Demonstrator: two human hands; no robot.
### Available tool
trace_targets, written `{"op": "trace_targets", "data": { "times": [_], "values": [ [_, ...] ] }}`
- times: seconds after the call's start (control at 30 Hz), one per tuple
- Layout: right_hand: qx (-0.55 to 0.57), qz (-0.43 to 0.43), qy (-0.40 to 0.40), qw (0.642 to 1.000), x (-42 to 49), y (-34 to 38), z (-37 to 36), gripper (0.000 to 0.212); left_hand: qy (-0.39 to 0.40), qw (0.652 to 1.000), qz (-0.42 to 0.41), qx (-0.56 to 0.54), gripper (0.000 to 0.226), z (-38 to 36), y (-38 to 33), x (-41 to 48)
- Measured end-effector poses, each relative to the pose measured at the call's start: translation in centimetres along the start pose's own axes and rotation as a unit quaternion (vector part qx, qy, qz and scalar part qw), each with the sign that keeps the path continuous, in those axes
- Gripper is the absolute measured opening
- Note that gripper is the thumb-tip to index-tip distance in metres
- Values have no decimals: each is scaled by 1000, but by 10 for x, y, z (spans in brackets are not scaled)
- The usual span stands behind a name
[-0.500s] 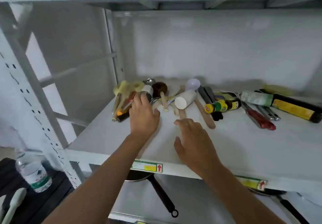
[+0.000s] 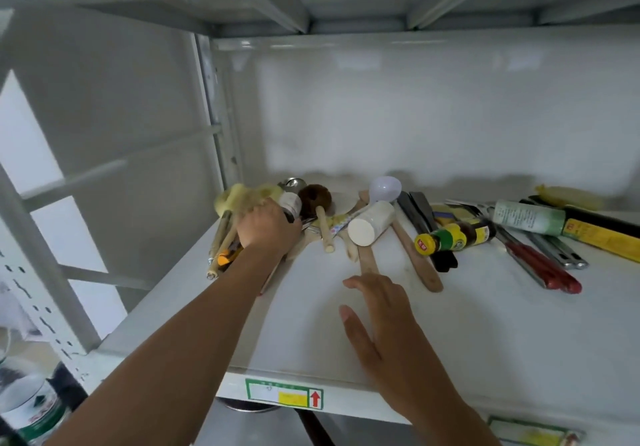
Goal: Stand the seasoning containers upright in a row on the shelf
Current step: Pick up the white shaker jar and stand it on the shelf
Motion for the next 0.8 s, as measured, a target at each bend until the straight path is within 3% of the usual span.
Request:
{"op": "trace_targets", "data": {
  "times": [0.23,0.37,0.43,0.57,0.7,0.8],
  "values": [
    [-4,-9,22,1000,2,-4,-6,43,-61,996,-60,-12,52,26,10,-8],
    [-10,-14,19,1000,0,0,-3,38,-85,977,-194,11,75,77,27,-15],
    [9,-18,8,1000,1,3,1,44,-79,951,-299,19,72,106,31,-25],
    [40,-41,-72,996,2,10,14,73,-80,866,-484,100,71,152,24,-65],
    [69,-68,-82,992,-6,24,19,85,-38,809,-570,140,66,168,4,-112],
    [82,-90,-57,991,-17,32,13,79,-43,796,-583,157,65,172,-4,-133]
  ]
}}
Point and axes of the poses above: each hand's wrist, its own x-axis towards the middle knuckle, its own z-axis out of the back of the hand, y = z × x, the point moved 3 cm from there along x, towards the middle knuckle, and after that the axes turned 6 degrees about x, right-handed, at the moved point
